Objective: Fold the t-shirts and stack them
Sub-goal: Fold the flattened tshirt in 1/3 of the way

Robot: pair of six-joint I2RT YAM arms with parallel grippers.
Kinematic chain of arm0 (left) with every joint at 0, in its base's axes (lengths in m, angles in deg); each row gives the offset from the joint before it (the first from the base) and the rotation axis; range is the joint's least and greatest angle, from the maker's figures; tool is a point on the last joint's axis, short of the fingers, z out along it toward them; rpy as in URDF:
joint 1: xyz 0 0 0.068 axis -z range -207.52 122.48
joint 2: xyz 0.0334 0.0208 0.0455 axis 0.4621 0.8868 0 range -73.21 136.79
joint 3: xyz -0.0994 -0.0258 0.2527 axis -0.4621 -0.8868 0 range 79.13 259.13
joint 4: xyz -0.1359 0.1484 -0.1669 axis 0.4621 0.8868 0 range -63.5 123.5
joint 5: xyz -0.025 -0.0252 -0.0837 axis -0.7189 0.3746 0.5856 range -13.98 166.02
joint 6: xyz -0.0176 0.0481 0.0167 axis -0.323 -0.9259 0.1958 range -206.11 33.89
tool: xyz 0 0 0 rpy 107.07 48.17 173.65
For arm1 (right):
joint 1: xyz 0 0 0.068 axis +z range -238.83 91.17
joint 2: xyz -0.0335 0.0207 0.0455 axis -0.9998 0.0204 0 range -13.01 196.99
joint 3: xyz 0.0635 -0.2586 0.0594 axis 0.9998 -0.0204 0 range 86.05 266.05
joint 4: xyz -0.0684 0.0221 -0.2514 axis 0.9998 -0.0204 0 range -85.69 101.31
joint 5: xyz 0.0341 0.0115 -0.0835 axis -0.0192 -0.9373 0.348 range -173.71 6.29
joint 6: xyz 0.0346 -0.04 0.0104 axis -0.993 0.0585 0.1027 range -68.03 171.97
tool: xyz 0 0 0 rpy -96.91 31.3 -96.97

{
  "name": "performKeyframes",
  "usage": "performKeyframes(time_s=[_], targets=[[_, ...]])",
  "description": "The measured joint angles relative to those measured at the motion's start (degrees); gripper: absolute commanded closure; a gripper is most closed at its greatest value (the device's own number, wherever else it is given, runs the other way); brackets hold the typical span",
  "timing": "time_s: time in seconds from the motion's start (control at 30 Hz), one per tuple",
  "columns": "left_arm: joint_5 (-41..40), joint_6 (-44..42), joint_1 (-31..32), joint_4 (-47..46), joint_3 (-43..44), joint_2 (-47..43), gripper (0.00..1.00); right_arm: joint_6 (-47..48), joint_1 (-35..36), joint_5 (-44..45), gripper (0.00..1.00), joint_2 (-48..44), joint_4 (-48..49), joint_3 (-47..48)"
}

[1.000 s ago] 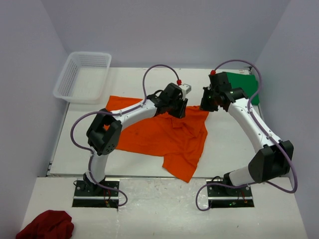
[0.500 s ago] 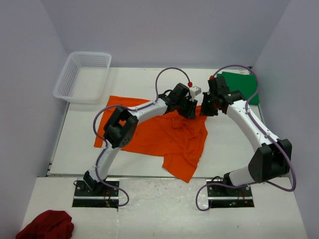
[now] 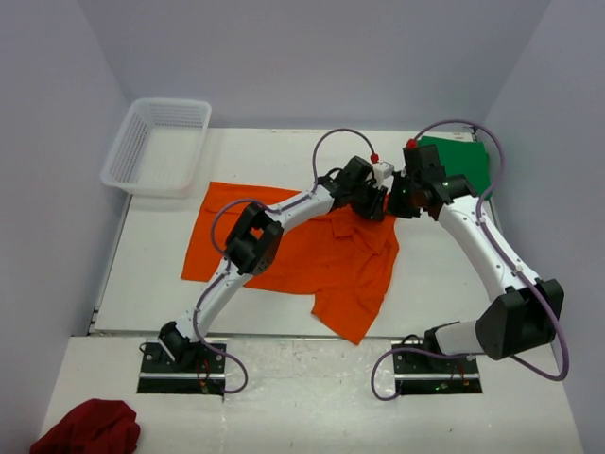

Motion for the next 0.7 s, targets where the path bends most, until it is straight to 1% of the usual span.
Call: performKeyframes(time_s=[0.13, 0.27, 0.37, 0.4, 0.47, 0.5, 0.53, 0.57, 0.6, 0.67, 0.7], targets=[[2.5, 0.1, -0.7, -1.9, 5.6, 4.1, 0.59, 0.3, -0.2, 0.0, 1.0, -0.8, 0.0, 0.0], [6.4, -0.1, -2.0, -6.0, 7.0, 6.1, 0.57, 0.4, -0.2, -0.1, 1.0, -1.6, 0.2, 0.0], [7.4, -1.6, -2.8, -8.5, 7.1, 6.6, 0.52, 0.4, -0.2, -0.5, 1.0, -1.6, 1.2, -0.5], [7.5, -2.2, -3.0, -9.0, 7.1, 6.6, 0.46, 0.4, -0.2, -0.5, 1.0, -1.6, 1.6, -0.9], [7.4, -3.6, -3.2, -9.8, 7.1, 6.6, 0.41, 0.4, -0.2, -0.5, 1.0, -1.6, 1.9, -1.8], [7.3, -4.2, -3.3, -10.3, 7.0, 6.6, 0.36, 0.4, -0.2, -0.5, 1.0, -1.6, 2.0, -2.2], [7.2, -4.7, -3.4, -10.6, 7.0, 6.5, 0.26, 0.4, -0.2, -0.5, 1.0, -1.6, 2.1, -2.5], [6.9, -5.3, -3.6, -10.9, 7.0, 6.3, 0.26, 0.4, -0.2, -0.6, 1.0, -1.6, 2.1, -2.7], [6.6, -5.6, -3.7, -10.9, 6.8, 6.1, 0.22, 0.4, -0.2, -0.6, 1.0, -1.6, 2.2, -2.8], [6.1, -6.3, -3.8, -10.8, 6.2, 4.8, 0.18, 0.4, -0.2, -0.6, 0.99, -1.6, 2.6, -2.8], [5.9, -6.6, -4.0, -10.7, 6.0, 4.1, 0.08, 0.4, -0.2, -0.6, 0.98, -1.6, 2.9, -2.9]])
